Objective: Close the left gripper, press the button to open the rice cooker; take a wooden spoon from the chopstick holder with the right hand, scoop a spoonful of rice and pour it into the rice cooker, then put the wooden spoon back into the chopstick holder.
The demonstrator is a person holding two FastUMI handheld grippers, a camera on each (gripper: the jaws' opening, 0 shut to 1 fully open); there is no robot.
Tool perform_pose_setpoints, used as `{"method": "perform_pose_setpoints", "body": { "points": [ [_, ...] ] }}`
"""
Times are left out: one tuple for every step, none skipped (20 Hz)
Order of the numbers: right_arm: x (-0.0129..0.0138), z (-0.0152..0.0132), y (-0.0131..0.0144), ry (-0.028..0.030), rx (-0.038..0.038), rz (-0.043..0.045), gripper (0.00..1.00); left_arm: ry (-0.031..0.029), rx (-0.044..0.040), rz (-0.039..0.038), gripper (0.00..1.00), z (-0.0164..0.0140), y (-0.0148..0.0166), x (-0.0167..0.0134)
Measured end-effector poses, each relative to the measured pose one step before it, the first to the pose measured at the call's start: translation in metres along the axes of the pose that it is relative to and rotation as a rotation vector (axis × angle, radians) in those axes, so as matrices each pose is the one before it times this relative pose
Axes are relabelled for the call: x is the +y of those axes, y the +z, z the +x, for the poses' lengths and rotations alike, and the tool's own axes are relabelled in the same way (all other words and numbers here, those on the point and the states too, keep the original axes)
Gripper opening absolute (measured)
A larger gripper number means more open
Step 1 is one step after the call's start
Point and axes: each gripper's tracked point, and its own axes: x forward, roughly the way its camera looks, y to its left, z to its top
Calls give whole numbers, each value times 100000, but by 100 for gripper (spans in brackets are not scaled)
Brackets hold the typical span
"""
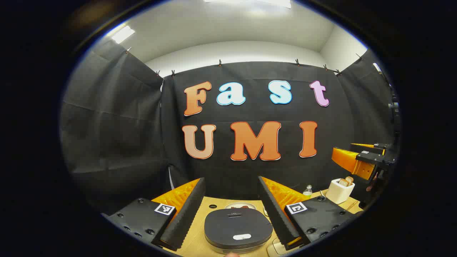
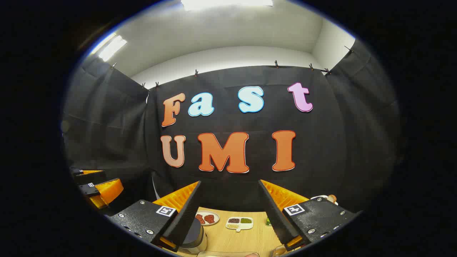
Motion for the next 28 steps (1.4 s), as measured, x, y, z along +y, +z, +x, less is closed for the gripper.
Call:
{"method": "perform_pose_setpoints", "body": {
  "points": [
    [-51,17,-29,-116,50,-99,94,-105,-111,-31,94,56,-3,-26],
    [106,46,-25,159,109,96,94,-6,-26,-45,94,-71,-23,13],
    [72,60,-65,-3,81,65,94,-184,-26,-83,94,-4,14,-56],
    [-7,52,-36,-31,131,29,94,-81,-24,-50,94,-82,-85,-36],
    [130,123,22,83,188,-22,94,-125,-43,-33,94,-15,10,8],
    [49,42,-75,-62,192,-35,94,-90,36,44,94,120,104,34],
    [68,52,-75,72,232,50,94,64,124,124,94,38,-66,67],
    [9,45,-63,-158,114,-8,94,58,21,155,94,-19,-164,62],
    [59,-95,-35,33,144,54,94,122,145,45,94,54,59,72],
    [75,9,-25,28,129,36,94,-6,164,-69,94,-102,-102,47],
    [2,63,-57,-57,173,37,94,68,109,-116,94,26,-28,82],
    [96,99,-30,70,175,11,94,-68,-91,-134,94,-50,-100,65],
    [80,-22,-56,-27,274,-43,94,26,-340,-74,94,7,97,127],
    [135,-21,-43,181,124,-167,94,167,-255,102,94,-63,60,119],
    [41,14,20,-323,-39,-250,94,254,71,298,94,-40,-37,203],
    [-2,16,-58,-105,107,-130,94,228,-123,287,94,-114,-90,102],
    [123,-92,-102,-49,239,55,94,60,150,165,94,-61,-89,52],
    [122,-29,-124,131,380,130,94,78,80,100,94,-50,-57,139],
    [224,5,-108,95,262,-41,94,-35,25,107,94,-163,-92,10],
    [95,-13,-70,-101,166,-217,94,80,183,173,94,16,-124,62],
    [76,-27,-62,4,200,-230,94,-19,70,96,94,-108,-75,199],
    [102,-118,-39,-169,168,-109,94,9,249,-18,94,-76,-85,149],
    [169,-149,-51,43,270,-7,94,-242,145,-283,94,36,-63,98],
    [38,-61,-36,-246,302,-44,94,-183,262,-219,95,-53,-95,141],
    [85,-136,-83,-336,213,-104,94,-32,182,-129,96,-234,-21,318],
    [-22,-83,-43,-639,251,-172,94,-258,221,-19,97,-79,-149,49],
    [-27,-116,-101,-1006,221,13,94,-254,253,20,98,-59,-184,211],
    [115,-224,-135,-947,508,100,94,-521,327,146,98,-130,-272,200]
  ]
}}
